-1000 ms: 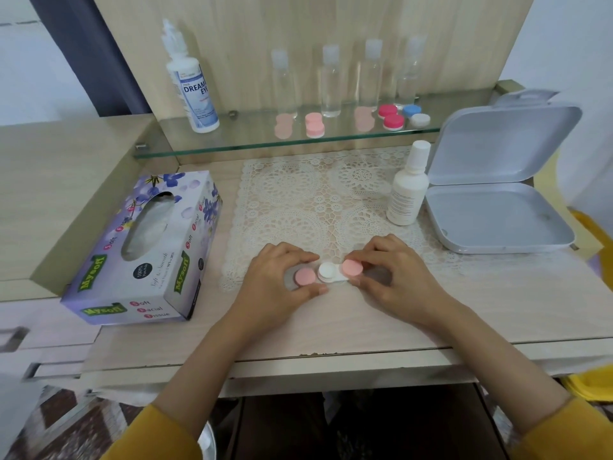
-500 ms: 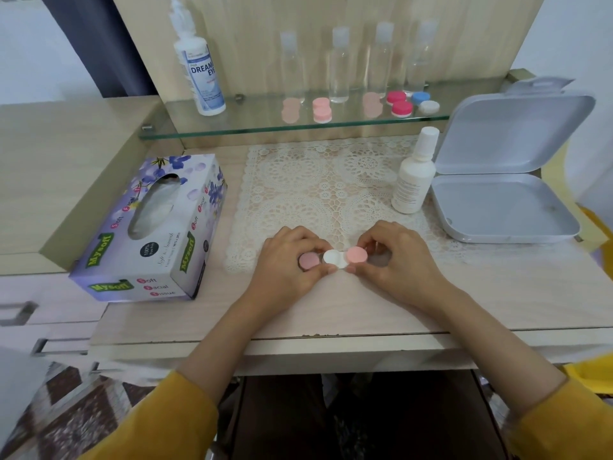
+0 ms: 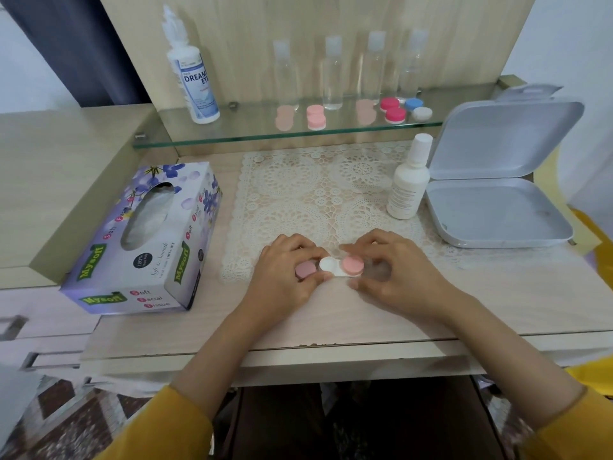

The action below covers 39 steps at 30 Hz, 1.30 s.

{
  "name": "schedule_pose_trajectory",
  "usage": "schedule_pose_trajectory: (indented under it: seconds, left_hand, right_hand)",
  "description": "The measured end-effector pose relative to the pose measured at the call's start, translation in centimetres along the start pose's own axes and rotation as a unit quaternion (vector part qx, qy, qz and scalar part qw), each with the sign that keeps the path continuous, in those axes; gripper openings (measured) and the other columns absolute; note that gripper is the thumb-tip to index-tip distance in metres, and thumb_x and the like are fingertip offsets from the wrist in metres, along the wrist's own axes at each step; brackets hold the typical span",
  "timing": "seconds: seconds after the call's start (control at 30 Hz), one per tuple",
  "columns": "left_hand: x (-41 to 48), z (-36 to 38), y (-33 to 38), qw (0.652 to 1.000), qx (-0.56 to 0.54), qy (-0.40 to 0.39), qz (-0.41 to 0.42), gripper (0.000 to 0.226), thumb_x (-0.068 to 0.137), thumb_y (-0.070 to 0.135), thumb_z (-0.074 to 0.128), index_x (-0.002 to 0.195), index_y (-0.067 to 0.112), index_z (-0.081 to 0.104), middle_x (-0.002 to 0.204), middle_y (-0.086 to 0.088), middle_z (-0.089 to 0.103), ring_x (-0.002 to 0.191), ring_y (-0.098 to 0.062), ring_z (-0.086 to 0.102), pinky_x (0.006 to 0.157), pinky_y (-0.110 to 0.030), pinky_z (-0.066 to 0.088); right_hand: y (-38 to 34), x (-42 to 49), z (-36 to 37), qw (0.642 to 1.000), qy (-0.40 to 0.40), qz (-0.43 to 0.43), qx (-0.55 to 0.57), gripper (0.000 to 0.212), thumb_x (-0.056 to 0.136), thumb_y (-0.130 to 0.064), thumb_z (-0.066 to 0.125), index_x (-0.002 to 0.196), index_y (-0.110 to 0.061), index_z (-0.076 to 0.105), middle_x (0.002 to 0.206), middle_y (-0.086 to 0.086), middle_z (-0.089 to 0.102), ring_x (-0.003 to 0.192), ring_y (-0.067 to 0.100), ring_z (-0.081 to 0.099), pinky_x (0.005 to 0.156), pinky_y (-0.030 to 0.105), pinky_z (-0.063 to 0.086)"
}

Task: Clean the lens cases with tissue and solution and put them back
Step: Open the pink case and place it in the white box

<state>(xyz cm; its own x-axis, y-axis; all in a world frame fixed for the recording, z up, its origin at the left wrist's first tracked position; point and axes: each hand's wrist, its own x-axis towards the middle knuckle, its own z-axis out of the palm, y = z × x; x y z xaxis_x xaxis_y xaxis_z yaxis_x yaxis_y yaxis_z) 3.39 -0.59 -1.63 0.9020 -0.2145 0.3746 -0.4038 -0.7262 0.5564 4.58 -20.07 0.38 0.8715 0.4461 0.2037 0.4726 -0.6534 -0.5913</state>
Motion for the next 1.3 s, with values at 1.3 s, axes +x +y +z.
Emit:
schedule_pose_trajectory:
  seconds: [1.3]
  left_hand:
    - [-0.1, 0.1, 0.1, 1.0, -0.003, 0.009, -0.008, 0.04, 0.07, 0.053, 0.054, 0.09, 0.022, 0.071, 0.086, 0.011, 0.057, 0.079, -0.008, 0.048, 0.073, -0.03, 0.04]
  right_hand:
    - [-1.2, 0.4, 0.3, 0.998, 0.027, 0.062, 0.007, 0.02, 0.077, -0.018, 0.07, 0.096, -0.019, 0.069, 0.093, -0.004, 0.052, 0.071, 0.003, 0.046, 0.066, 0.015, 0.034]
